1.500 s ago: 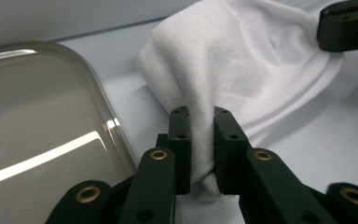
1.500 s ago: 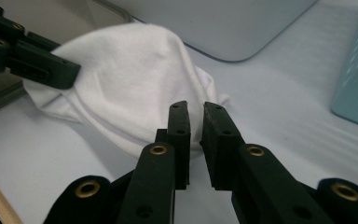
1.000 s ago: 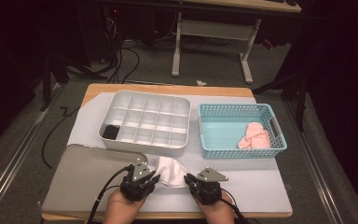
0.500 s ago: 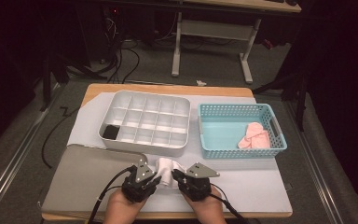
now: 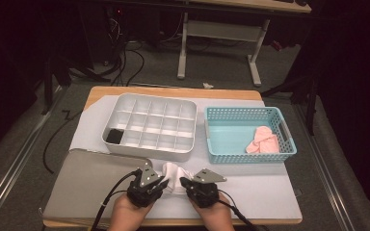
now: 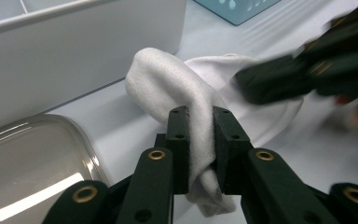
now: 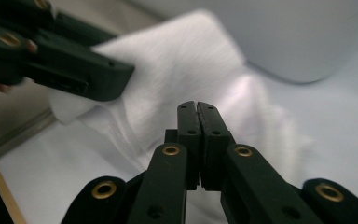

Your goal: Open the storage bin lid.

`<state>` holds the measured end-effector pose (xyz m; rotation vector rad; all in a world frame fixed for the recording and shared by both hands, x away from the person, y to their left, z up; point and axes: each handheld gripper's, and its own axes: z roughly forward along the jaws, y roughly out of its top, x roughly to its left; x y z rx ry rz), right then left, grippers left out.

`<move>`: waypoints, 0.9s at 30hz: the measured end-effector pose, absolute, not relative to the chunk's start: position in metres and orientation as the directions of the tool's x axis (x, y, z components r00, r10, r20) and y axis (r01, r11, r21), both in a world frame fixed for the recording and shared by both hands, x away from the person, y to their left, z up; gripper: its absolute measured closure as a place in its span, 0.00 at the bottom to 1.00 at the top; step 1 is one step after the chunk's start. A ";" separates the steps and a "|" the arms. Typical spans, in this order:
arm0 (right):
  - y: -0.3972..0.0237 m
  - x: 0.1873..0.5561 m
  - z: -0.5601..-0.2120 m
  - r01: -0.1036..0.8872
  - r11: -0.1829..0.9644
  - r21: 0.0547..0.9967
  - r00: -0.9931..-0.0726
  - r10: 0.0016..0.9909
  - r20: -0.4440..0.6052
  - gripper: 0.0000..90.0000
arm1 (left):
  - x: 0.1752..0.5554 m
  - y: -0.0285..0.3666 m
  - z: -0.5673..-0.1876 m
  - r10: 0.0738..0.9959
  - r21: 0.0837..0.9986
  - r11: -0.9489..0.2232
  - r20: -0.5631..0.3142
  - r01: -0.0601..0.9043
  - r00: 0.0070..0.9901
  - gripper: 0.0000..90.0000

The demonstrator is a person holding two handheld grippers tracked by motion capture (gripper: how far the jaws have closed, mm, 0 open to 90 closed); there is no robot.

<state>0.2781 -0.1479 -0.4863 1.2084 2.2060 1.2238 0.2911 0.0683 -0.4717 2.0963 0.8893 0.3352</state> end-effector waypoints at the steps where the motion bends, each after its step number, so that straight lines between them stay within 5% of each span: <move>1: -0.155 0.276 -0.484 0.510 0.252 0.822 -0.562 0.821 0.097 0.97 | 0.291 0.067 -0.471 0.695 0.772 -0.420 -0.064 0.477 0.716 0.86; 15: -0.180 0.273 -0.509 0.615 0.256 0.746 -0.493 0.863 0.111 0.94 | 0.290 0.034 -0.471 0.630 0.770 -0.467 -0.055 0.434 0.775 0.84; 27: -0.193 0.278 -0.477 0.544 0.166 0.822 -0.504 0.848 0.163 0.94 | 0.289 -0.001 -0.484 0.555 0.776 -0.497 -0.061 0.389 0.830 0.76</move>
